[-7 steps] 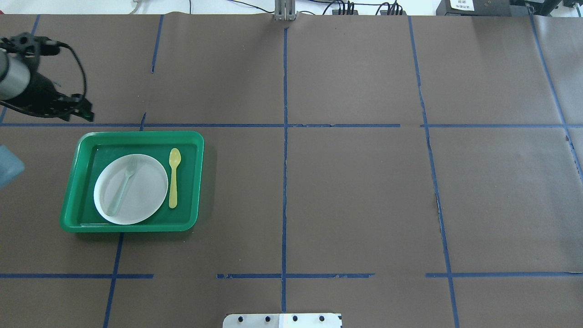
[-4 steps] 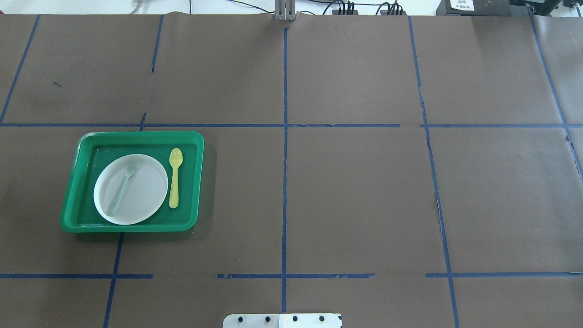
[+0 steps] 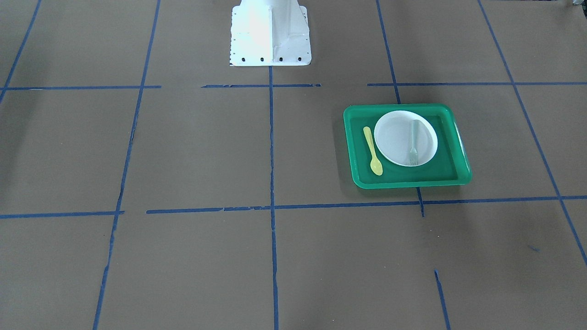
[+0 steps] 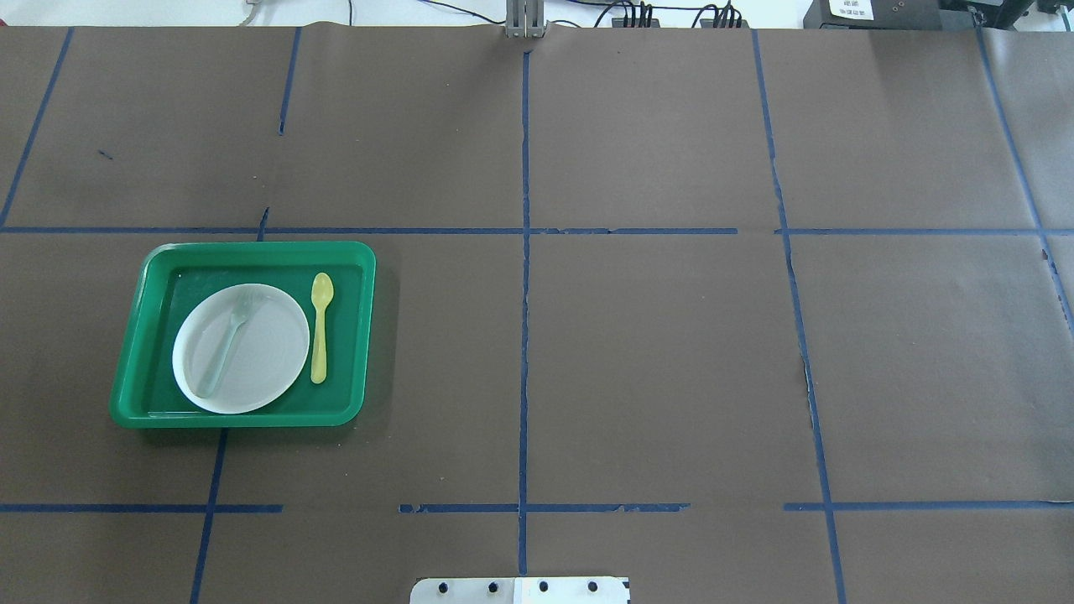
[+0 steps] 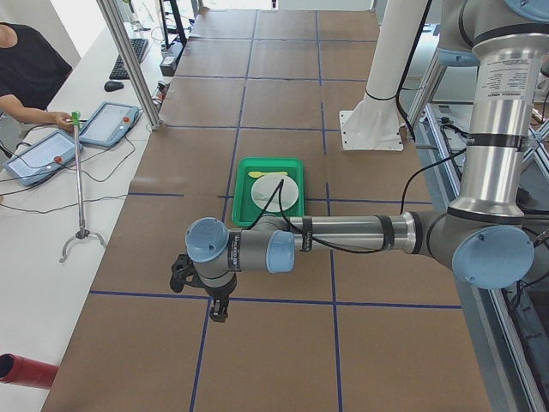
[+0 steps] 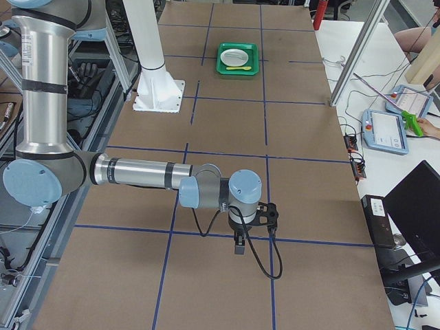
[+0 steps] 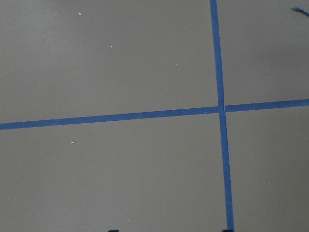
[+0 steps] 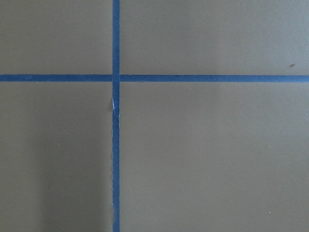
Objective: Place spoon
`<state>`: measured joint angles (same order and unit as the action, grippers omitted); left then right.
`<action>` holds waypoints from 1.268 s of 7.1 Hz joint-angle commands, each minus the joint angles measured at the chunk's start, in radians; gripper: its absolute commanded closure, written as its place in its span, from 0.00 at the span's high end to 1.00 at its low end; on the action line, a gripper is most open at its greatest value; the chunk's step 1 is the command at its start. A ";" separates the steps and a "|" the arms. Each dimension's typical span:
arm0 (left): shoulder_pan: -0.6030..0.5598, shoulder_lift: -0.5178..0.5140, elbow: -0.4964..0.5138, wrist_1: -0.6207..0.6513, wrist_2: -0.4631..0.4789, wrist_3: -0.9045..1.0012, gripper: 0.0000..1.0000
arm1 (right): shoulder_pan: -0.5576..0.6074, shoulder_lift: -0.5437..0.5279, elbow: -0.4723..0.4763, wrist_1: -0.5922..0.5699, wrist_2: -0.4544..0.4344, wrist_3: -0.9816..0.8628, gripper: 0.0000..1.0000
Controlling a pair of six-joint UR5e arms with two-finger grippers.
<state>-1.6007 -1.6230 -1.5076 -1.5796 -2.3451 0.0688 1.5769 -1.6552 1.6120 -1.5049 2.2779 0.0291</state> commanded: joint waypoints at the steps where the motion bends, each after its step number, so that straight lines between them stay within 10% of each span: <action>1: 0.002 0.005 -0.023 0.017 -0.017 -0.027 1.00 | 0.000 0.000 -0.001 0.000 0.000 0.000 1.00; 9: 0.008 0.015 -0.028 -0.071 -0.016 -0.020 1.00 | 0.000 0.000 0.000 0.000 0.000 0.000 1.00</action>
<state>-1.5922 -1.6077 -1.5356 -1.6504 -2.3607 0.0488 1.5769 -1.6564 1.6120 -1.5048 2.2778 0.0292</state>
